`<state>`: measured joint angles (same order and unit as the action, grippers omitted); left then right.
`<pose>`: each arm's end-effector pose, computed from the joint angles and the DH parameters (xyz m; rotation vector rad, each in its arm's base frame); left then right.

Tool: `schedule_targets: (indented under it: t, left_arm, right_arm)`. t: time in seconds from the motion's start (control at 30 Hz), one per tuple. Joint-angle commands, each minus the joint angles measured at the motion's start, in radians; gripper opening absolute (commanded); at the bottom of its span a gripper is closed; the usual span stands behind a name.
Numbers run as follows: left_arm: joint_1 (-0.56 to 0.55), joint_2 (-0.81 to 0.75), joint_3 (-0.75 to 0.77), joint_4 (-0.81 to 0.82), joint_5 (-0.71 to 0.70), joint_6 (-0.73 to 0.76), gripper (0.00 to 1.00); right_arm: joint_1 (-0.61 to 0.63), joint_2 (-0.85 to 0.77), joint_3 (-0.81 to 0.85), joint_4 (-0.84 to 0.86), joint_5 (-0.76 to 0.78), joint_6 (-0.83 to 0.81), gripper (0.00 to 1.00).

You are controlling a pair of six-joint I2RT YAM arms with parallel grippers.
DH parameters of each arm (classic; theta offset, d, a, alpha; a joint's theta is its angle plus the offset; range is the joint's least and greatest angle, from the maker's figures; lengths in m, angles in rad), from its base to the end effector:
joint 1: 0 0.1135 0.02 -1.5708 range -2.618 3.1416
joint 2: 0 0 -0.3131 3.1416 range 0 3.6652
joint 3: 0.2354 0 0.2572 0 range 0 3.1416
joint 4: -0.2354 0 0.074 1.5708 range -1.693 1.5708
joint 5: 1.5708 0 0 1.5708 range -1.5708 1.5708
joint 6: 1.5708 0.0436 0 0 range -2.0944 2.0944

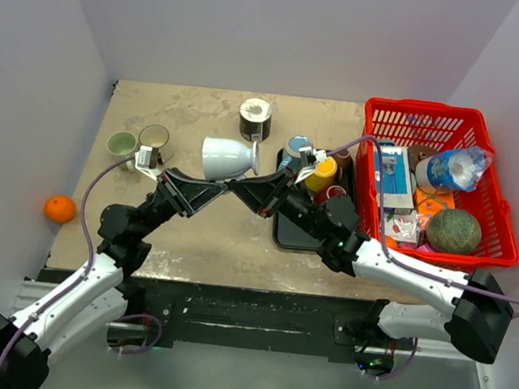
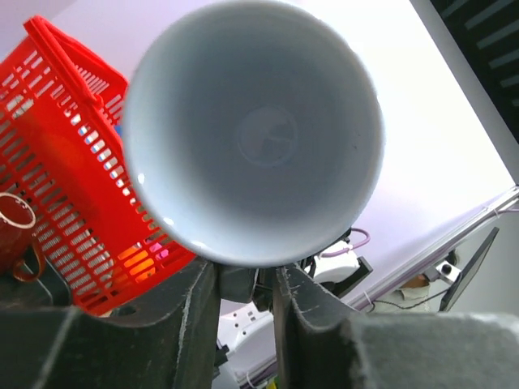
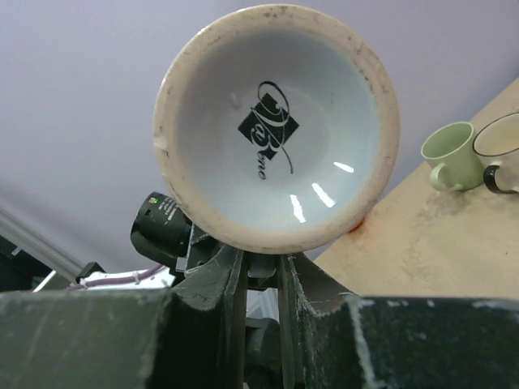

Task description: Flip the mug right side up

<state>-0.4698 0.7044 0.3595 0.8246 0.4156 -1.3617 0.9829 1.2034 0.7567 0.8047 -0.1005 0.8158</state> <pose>0.1152 -0.0782 0.3407 -0.1497 1.3359 -1.8222 0.1455 0.2262 0.3929 -0.2154 1.3705 1.6052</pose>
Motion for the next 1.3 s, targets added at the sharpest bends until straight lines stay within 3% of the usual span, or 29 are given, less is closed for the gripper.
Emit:
schedule_targets:
  t: [0.0,0.13,0.4,0.43,0.53,0.57,0.63,0.67,0.77,0.97,1.1,1.27]
  left_arm:
    - [-0.003,-0.005,-0.002,0.019,-0.089,0.006,0.23]
    - [-0.004,-0.011,0.001,-0.018,-0.104,0.026,0.0]
    - [-0.004,-0.017,0.009,-0.062,-0.121,0.096,0.0]
    - [-0.006,-0.023,0.012,-0.082,-0.126,0.108,0.0]
    - [-0.006,-0.032,0.032,-0.152,-0.143,0.163,0.0]
    - [-0.004,-0.036,0.038,-0.165,-0.147,0.176,0.0]
    - [-0.004,-0.042,0.05,-0.197,-0.155,0.211,0.0]
    - [-0.006,-0.042,0.053,-0.209,-0.159,0.222,0.0]
    - [-0.004,-0.04,0.099,-0.306,-0.189,0.285,0.0]
    - [-0.004,0.003,0.268,-0.62,-0.334,0.507,0.0]
    - [-0.004,0.061,0.422,-0.871,-0.471,0.688,0.0]
    - [-0.003,0.234,0.573,-1.041,-0.63,0.855,0.0]
  right_arm:
    - [0.043,-0.008,0.035,0.131,-0.005,-0.041,0.0]
    - [0.048,-0.007,0.033,0.108,0.013,-0.037,0.0]
    - [0.053,-0.01,0.046,0.036,0.045,-0.004,0.0]
    - [0.051,-0.01,0.046,0.021,0.051,0.003,0.03]
    - [0.053,-0.015,0.046,-0.014,0.071,0.014,0.31]
    - [0.053,-0.016,0.049,-0.028,0.079,0.019,0.47]
    - [0.053,-0.018,0.055,-0.082,0.097,0.037,0.62]
    - [0.051,-0.016,0.062,-0.1,0.097,0.04,0.74]
    - [0.053,-0.01,0.087,-0.192,0.146,0.057,0.87]
    - [0.053,-0.021,0.104,-0.467,0.274,0.135,0.98]
    - [0.053,-0.061,0.108,-0.758,0.351,0.172,0.99]
    - [0.054,-0.139,0.096,-0.963,0.415,0.177,0.99]
